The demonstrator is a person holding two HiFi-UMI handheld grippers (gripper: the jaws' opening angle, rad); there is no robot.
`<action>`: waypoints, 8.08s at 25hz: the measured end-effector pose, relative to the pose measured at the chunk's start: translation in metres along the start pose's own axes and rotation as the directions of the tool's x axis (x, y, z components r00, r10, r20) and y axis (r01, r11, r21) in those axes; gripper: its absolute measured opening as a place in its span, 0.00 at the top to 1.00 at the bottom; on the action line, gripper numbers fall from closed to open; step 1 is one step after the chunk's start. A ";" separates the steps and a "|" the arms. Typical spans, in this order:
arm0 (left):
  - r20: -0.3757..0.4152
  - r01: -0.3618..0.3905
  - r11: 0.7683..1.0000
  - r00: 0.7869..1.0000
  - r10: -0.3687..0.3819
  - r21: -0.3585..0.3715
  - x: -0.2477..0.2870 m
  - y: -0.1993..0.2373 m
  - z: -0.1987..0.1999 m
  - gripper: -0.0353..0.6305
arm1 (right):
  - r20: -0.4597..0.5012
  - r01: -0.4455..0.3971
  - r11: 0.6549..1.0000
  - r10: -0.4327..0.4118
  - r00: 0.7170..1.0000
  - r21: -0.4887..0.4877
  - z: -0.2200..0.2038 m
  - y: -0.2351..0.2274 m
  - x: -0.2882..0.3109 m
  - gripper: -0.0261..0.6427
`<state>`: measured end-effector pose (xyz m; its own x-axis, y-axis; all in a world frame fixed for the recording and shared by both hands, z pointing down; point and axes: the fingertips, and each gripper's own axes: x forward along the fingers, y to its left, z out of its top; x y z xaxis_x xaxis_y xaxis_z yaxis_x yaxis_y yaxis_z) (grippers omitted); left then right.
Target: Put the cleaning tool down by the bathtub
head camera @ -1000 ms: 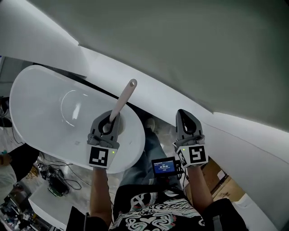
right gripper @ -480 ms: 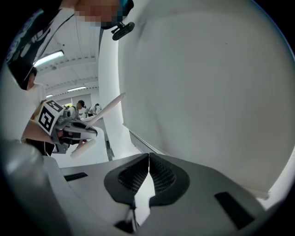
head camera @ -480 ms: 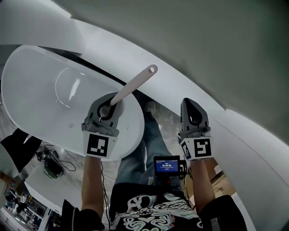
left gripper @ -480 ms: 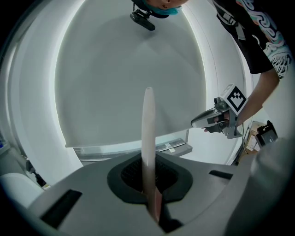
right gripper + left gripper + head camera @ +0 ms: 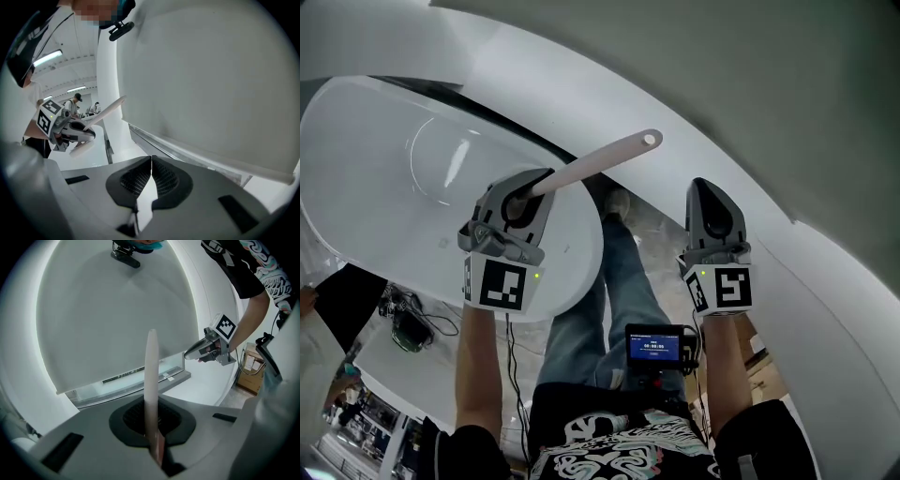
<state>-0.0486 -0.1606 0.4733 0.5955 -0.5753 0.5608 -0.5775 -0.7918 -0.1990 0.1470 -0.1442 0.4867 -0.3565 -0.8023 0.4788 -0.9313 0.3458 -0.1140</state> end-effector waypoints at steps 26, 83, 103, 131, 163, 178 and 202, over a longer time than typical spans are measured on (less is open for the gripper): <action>-0.149 0.148 0.932 0.983 -0.103 0.332 0.080 -0.012 -0.082 0.93 | -0.050 -0.012 1.000 0.013 0.999 0.023 -0.071 -0.018 0.045 0.92; -0.399 0.460 0.694 0.878 -0.264 0.554 0.238 -0.047 -0.184 0.93 | -0.246 -0.048 0.996 0.064 0.967 0.068 -0.164 -0.033 0.106 0.92; -0.412 0.466 0.648 0.877 -0.247 0.603 0.263 -0.058 -0.198 0.93 | -0.283 0.001 1.000 -0.001 0.959 -0.001 -0.173 -0.048 0.124 0.92; -0.419 0.480 0.556 0.875 -0.244 0.679 0.259 -0.044 -0.194 0.74 | -0.362 -0.079 0.996 0.091 0.928 0.050 -0.193 -0.030 0.144 0.92; -0.076 0.052 0.966 0.997 -0.033 0.253 0.148 -0.014 -0.099 0.92 | -0.191 -0.181 0.983 0.184 0.964 0.032 -0.105 0.012 0.134 0.92; 0.083 -0.179 0.984 0.980 0.181 -0.022 0.022 -0.022 -0.061 0.92 | -0.007 -0.124 0.992 0.124 0.992 0.009 -0.050 0.062 0.038 0.92; 0.350 -0.276 0.899 0.850 0.394 -0.341 -0.223 0.011 0.075 0.92 | 0.262 -0.005 0.993 0.035 0.964 -0.115 0.126 0.146 -0.124 0.92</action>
<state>-0.1452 -0.0563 0.2860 0.4743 -0.8725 0.1173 -0.8737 -0.4829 -0.0592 0.0461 -0.0557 0.3012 -0.3958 -0.8891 0.2298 -0.9150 0.4032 -0.0158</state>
